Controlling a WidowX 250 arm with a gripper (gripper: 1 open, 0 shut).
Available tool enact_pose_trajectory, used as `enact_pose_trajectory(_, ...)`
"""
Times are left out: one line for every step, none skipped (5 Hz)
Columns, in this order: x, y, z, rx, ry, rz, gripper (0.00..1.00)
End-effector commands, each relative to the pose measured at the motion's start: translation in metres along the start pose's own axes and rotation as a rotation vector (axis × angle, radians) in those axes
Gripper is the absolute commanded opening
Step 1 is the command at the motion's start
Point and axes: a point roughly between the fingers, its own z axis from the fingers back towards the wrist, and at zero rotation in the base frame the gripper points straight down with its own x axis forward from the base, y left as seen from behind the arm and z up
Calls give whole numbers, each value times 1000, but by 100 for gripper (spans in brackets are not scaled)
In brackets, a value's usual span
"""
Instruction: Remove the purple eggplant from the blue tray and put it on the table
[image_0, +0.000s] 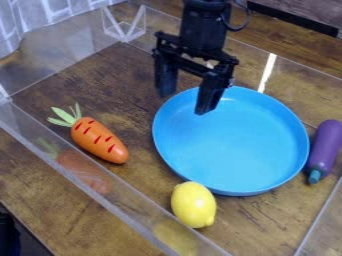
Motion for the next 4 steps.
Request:
enact_pose_trajectory(13, -12, 17, 5, -53, -46, 100)
enact_pose_trajectory(19, -16, 12, 13, -41, -111, 100)
enact_pose_trajectory(24, -21, 7, 22, -31, -174, 100)
enact_pose_trajectory(29, -24, 8, 16, -28, -161, 100)
